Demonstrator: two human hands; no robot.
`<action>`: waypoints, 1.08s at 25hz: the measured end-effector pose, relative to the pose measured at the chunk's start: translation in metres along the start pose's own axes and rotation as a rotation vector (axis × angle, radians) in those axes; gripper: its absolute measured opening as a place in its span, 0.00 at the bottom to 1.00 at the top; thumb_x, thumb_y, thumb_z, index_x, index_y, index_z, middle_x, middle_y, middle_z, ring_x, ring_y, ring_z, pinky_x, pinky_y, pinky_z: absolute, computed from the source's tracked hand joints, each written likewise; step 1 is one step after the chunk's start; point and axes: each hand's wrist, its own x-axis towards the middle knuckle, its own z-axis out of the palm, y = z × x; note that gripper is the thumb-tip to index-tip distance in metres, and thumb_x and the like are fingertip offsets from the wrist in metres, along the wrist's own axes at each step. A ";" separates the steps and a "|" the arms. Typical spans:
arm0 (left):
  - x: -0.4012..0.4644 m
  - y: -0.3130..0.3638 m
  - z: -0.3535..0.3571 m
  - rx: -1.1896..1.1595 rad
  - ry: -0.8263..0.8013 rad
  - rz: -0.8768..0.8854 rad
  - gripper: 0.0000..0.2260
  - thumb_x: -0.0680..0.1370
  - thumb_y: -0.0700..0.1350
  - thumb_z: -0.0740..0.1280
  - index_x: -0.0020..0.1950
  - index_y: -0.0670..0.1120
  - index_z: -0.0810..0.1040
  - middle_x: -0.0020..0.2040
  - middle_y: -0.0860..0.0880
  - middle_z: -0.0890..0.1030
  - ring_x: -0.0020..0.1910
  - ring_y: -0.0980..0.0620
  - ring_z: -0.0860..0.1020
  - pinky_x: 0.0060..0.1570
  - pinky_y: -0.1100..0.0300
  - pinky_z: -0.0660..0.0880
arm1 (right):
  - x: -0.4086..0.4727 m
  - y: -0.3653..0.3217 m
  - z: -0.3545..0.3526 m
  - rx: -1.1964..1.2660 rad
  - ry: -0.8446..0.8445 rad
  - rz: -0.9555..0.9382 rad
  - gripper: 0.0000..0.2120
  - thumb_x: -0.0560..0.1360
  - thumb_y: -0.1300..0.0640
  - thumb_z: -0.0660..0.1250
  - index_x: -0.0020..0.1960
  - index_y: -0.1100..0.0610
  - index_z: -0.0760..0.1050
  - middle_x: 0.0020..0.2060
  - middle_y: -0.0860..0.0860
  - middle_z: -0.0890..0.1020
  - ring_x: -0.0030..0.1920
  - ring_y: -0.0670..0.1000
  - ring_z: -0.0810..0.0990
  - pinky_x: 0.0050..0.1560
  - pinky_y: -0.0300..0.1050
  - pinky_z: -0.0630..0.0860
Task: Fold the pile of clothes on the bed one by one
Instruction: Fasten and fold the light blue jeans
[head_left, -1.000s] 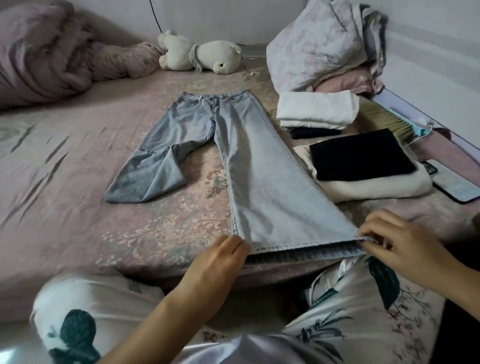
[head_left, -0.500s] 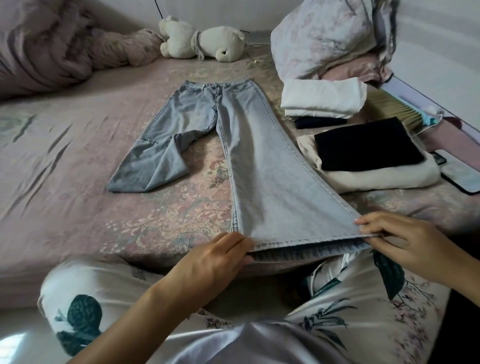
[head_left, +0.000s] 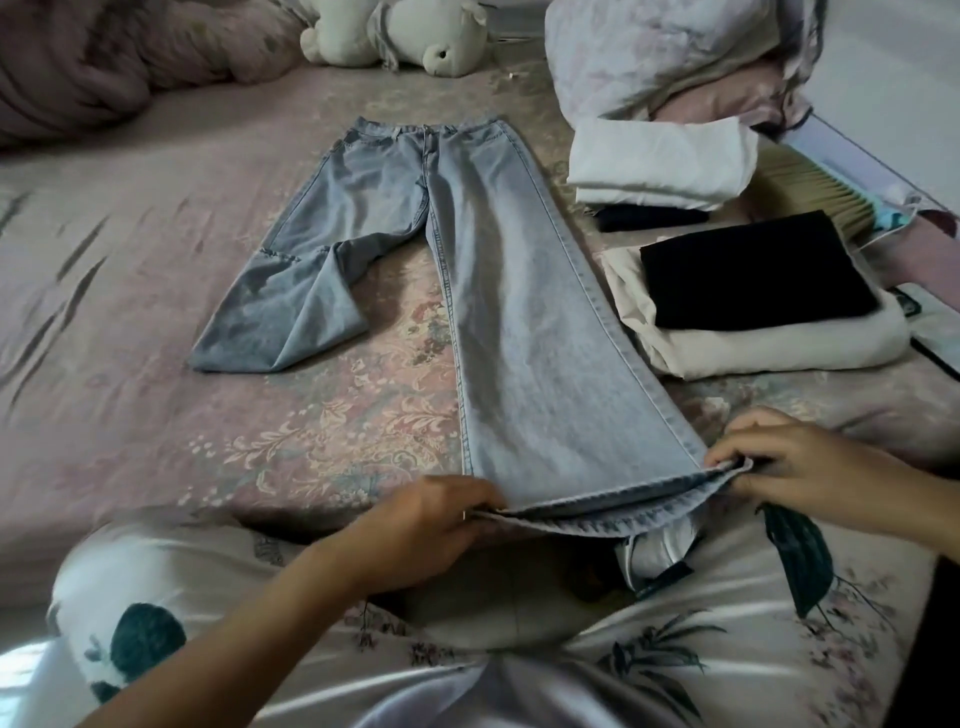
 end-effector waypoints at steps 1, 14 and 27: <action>0.010 -0.007 -0.009 -0.133 -0.075 -0.089 0.07 0.76 0.40 0.68 0.53 0.46 0.80 0.43 0.55 0.80 0.42 0.64 0.77 0.45 0.68 0.72 | 0.015 -0.002 -0.012 0.100 -0.058 0.057 0.13 0.71 0.56 0.73 0.46 0.37 0.79 0.48 0.35 0.78 0.51 0.37 0.76 0.51 0.33 0.70; 0.220 -0.196 -0.056 -0.468 0.610 -1.061 0.15 0.81 0.48 0.60 0.58 0.36 0.72 0.56 0.35 0.77 0.57 0.38 0.76 0.54 0.50 0.73 | 0.337 0.033 -0.060 0.105 0.293 0.404 0.12 0.76 0.53 0.67 0.55 0.59 0.76 0.51 0.58 0.81 0.51 0.56 0.78 0.46 0.42 0.71; 0.245 -0.232 -0.044 -0.339 0.642 -0.885 0.21 0.77 0.43 0.67 0.67 0.40 0.66 0.59 0.39 0.73 0.56 0.41 0.75 0.57 0.56 0.70 | 0.365 0.039 -0.043 -0.361 0.487 0.521 0.14 0.81 0.63 0.53 0.63 0.62 0.70 0.57 0.62 0.78 0.57 0.63 0.77 0.51 0.51 0.73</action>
